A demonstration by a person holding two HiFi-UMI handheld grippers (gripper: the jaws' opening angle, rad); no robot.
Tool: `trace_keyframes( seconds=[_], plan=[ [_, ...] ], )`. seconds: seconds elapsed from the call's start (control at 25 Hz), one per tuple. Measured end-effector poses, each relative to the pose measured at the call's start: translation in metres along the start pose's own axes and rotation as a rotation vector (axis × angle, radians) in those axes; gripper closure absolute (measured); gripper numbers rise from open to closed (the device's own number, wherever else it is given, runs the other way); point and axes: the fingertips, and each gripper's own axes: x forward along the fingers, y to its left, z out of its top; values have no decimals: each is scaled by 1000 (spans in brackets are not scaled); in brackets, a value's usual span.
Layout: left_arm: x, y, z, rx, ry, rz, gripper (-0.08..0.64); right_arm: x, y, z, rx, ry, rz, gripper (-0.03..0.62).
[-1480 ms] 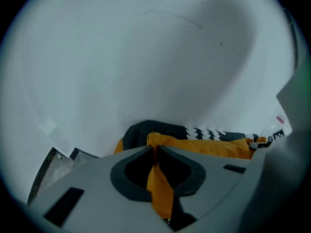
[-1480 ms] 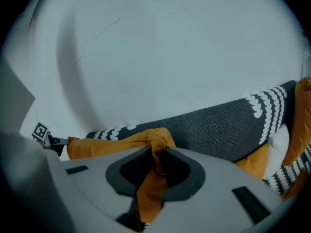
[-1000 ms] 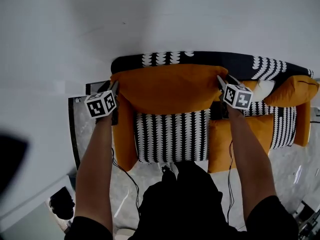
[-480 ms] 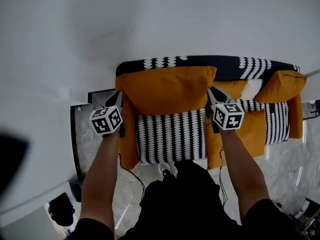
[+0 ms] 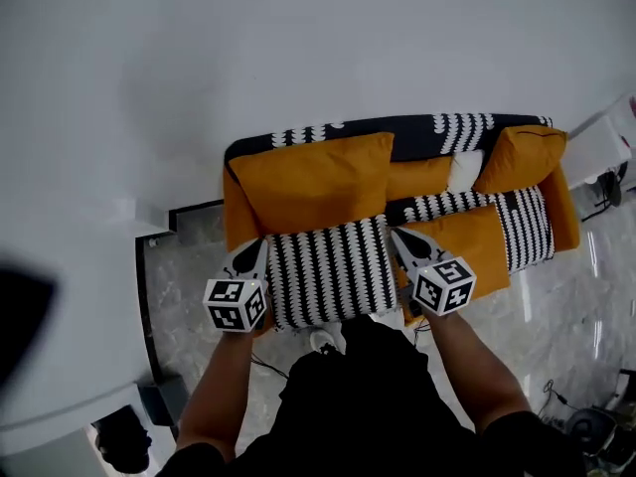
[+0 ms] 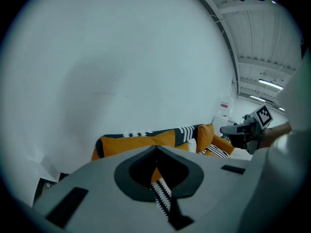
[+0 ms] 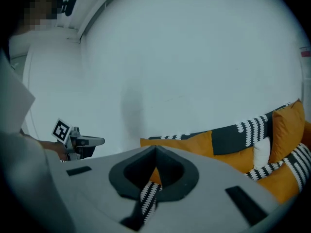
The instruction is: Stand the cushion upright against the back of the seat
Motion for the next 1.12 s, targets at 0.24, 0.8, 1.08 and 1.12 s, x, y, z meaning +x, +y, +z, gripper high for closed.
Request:
trace_keyframes(
  seconds=[0.24, 0.8, 1.08, 1.12],
  plan=[
    [-44, -70, -18, 0, -14, -124, 545, -77, 32, 7, -43, -65, -21, 555],
    [-81, -237, -50, 243, 13, -288, 545, -197, 21, -29, -63, -111, -36, 555],
    [-76, -339, -75, 183, 18, -282, 545, -287, -10, -71, -165, -49, 3, 555],
    [-75, -353, -79, 171, 12, -276, 545, -301, -18, -78, -169, -46, 3, 555]
  ],
)
